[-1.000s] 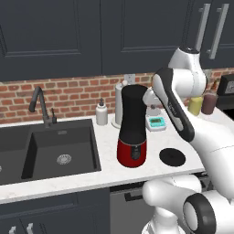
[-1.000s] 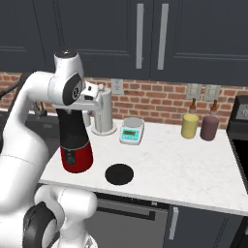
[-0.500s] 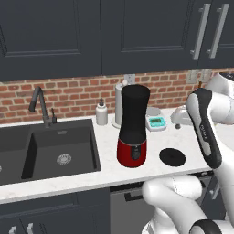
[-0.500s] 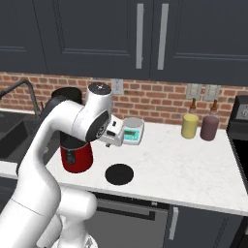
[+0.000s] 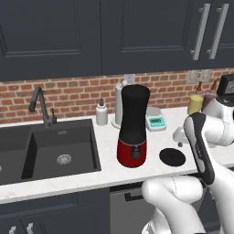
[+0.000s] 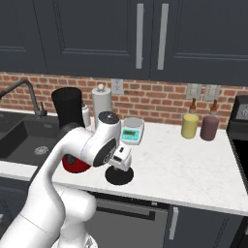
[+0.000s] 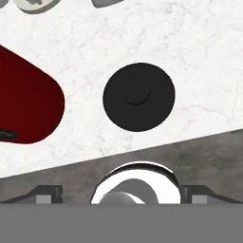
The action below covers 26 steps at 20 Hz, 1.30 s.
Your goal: Close the lid blender by securely placing the lid on top.
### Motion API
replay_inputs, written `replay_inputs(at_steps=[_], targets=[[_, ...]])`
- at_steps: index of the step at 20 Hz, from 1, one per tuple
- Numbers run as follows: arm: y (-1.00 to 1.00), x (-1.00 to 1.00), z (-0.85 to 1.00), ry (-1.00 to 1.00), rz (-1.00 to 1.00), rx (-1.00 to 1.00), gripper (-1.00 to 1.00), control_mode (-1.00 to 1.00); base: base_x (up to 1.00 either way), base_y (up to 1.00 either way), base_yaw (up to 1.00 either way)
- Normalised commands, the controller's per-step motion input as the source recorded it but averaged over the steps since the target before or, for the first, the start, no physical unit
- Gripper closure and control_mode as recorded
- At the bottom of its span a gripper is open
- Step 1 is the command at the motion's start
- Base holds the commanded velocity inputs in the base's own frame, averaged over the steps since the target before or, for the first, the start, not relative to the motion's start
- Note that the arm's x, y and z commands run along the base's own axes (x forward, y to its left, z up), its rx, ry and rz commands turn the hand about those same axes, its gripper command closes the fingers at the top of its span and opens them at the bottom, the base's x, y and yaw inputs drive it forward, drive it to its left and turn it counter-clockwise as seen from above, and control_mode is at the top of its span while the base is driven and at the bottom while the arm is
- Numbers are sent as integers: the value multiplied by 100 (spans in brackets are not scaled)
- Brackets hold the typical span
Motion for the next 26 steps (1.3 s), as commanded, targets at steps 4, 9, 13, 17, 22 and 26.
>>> replay_inputs(at_steps=[4,9,13,17,22,26], targets=[[0,19,-46,20,0,0,-100,-100,0,0,0],[0,28,-38,19,0,0,-100,-100,0,0,0],[0,31,-34,19,0,0,-100,-100,0,0,0],[-5,20,-22,11,0,0,-100,-100,0,0,0],[-6,10,-23,4,0,0,-100,-100,0,0,0],[-5,21,-27,2,0,0,-100,-100,0,0,0]])
